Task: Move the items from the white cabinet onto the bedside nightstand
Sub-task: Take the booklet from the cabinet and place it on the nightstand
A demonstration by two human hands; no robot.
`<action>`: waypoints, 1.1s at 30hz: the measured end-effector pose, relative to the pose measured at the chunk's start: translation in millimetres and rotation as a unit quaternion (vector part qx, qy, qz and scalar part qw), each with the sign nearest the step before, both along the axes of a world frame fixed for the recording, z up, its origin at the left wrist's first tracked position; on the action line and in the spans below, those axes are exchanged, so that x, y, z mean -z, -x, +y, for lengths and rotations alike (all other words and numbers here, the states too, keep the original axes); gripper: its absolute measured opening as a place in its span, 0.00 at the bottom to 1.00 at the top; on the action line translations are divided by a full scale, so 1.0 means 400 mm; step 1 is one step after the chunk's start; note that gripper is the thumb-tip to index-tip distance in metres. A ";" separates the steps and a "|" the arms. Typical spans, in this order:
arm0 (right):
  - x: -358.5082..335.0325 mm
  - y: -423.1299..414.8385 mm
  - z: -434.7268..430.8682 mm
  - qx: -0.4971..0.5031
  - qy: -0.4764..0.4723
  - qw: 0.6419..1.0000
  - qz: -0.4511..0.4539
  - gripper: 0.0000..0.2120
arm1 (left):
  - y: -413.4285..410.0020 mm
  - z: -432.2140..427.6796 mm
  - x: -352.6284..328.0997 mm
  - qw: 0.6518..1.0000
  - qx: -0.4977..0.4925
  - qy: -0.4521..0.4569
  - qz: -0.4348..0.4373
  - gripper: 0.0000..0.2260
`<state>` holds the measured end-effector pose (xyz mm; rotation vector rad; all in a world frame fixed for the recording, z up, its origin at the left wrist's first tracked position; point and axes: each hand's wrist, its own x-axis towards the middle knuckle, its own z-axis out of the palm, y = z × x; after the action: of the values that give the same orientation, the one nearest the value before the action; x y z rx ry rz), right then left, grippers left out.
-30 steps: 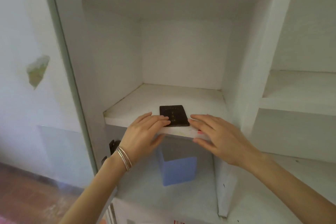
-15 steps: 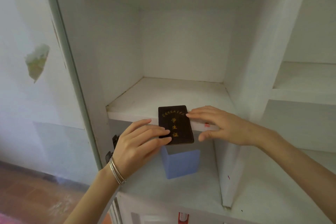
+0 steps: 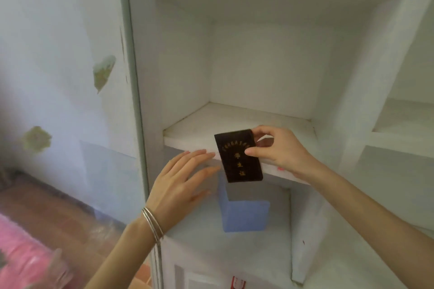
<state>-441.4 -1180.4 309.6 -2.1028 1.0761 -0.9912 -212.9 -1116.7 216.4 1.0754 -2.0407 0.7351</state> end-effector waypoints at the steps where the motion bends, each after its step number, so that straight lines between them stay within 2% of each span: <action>1: 0.000 0.003 0.009 -0.015 0.018 1.000 0.010 0.11 | -0.004 0.028 -0.001 0.999 -0.038 -0.008 0.006 0.22; 8: 0.067 -0.029 0.114 -0.193 0.034 0.979 0.049 0.08 | 0.047 0.316 0.057 0.958 -0.277 -0.068 0.017 0.21; 12: 0.165 -0.094 0.213 -0.321 0.000 0.943 0.086 0.08 | 0.085 0.552 0.151 0.902 -0.411 -0.118 0.054 0.19; 15: 0.238 -0.159 0.329 -0.413 -0.025 0.906 0.093 0.06 | 0.120 0.766 0.215 0.836 -0.519 -0.167 0.060 0.19; 19: 0.310 -0.261 0.541 -0.530 -0.002 0.840 0.117 0.11 | 0.179 1.060 0.263 0.714 -0.652 -0.223 0.120 0.22; 24: 0.365 -0.362 0.856 -0.653 0.041 0.746 0.125 0.15 | 0.285 1.386 0.304 0.573 -0.766 -0.229 0.179 0.24; 28: 0.424 -0.410 1.116 -0.725 0.057 0.674 0.131 0.12 | 0.372 1.613 0.351 0.491 -0.818 -0.216 0.208 0.24; 33: 0.478 -0.454 1.434 -0.770 0.037 0.621 0.143 0.06 | 0.429 1.897 0.382 0.419 -0.856 -0.204 0.225 0.23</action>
<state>-260.0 -607.0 118.5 -2.2049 -0.8407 0.2252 -384.5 -358.0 63.6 3.0996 0.1467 0.5227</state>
